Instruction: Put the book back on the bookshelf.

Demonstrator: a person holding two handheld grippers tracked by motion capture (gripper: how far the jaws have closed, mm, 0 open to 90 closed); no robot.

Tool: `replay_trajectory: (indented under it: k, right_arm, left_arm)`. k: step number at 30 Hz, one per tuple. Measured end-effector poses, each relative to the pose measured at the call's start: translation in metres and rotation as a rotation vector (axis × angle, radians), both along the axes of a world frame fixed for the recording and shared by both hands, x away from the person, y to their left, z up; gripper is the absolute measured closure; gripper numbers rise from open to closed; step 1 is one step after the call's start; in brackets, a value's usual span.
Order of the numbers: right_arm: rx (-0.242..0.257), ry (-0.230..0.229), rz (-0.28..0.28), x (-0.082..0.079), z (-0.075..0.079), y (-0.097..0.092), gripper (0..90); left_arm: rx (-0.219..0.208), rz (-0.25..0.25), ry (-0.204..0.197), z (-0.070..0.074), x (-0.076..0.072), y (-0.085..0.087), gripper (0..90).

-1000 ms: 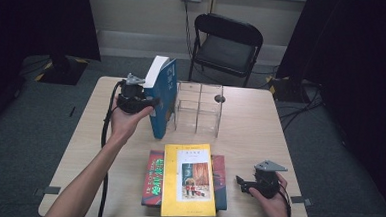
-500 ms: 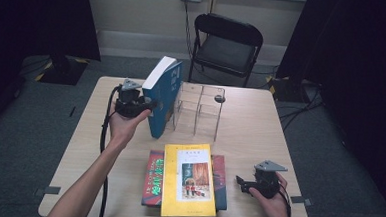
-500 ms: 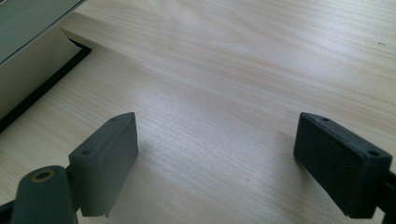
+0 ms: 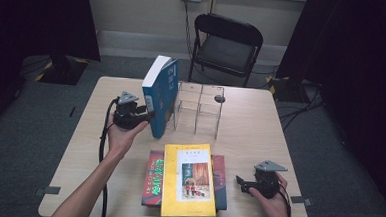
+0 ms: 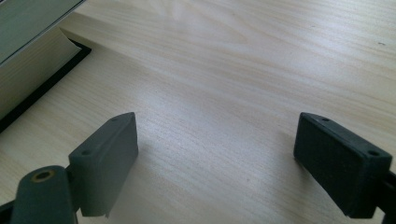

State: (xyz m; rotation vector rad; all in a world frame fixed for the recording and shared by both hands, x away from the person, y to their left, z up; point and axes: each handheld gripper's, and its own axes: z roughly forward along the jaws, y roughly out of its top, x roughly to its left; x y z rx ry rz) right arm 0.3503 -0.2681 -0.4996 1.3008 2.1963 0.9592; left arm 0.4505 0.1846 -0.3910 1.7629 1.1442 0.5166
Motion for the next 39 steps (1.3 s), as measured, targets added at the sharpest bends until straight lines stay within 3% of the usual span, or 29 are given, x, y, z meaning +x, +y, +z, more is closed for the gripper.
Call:
replay_trajectory:
  k: [2, 4, 10, 19, 22, 26, 30, 32, 35, 36, 37, 39]
  right_arm:
    - [0.0, 0.0, 0.0, 0.0, 0.0, 0.0, 13.4]
    - [0.0, 0.0, 0.0, 0.0, 0.0, 0.0, 13.4]
    - [-0.001, -0.001, -0.001, 0.0, 0.0, 0.0, 13.4]
    - [-0.001, -0.001, -0.001, 0.0, 0.0, 0.0, 13.4]
    - [0.0, -0.001, -0.001, 0.0, 0.0, 0.0, 13.4]
    - [-0.001, -0.001, -0.001, 0.0, 0.0, 0.0, 13.4]
    - [0.008, 0.01, -0.003, 0.0, 0.001, 0.0, 15.5]
    - [0.039, 0.034, 0.011, 0.001, 0.007, 0.001, 21.2]
    - [0.08, -0.015, 0.01, 0.0, 0.023, 0.008, 24.5]
    - [0.101, -0.012, 0.017, 0.0, 0.029, 0.011, 29.0]
    - [0.122, 0.0, 0.034, 0.0, 0.036, 0.014, 39.1]
    - [0.136, -0.027, 0.047, -0.001, 0.05, 0.022, 38.4]
  left_arm:
    - [0.006, -0.023, -0.002, -0.004, -0.003, 0.001, 62.1]
    - [0.04, -0.034, 0.012, -0.01, -0.004, 0.001, 64.2]
    - [0.035, -0.046, 0.03, -0.022, -0.005, 0.001, 70.9]
    - [0.025, -0.085, 0.038, -0.019, -0.009, -0.002, 70.8]
    - [0.005, -0.062, 0.039, -0.018, -0.01, -0.001, 64.2]
    - [-0.002, -0.057, 0.048, -0.017, -0.012, 0.004, 63.3]
    - [-0.025, -0.067, 0.054, -0.018, -0.024, 0.01, 62.1]
    - [-0.037, -0.081, 0.083, -0.021, -0.031, 0.01, 65.0]
    - [-0.034, -0.127, 0.104, -0.025, -0.043, 0.01, 68.9]
    - [-0.056, -0.139, 0.109, -0.026, -0.047, 0.009, 70.5]
    - [-0.059, -0.147, 0.116, -0.027, -0.049, 0.007, 71.1]
    - [-0.042, -0.177, 0.123, -0.025, -0.057, 0.002, 71.3]
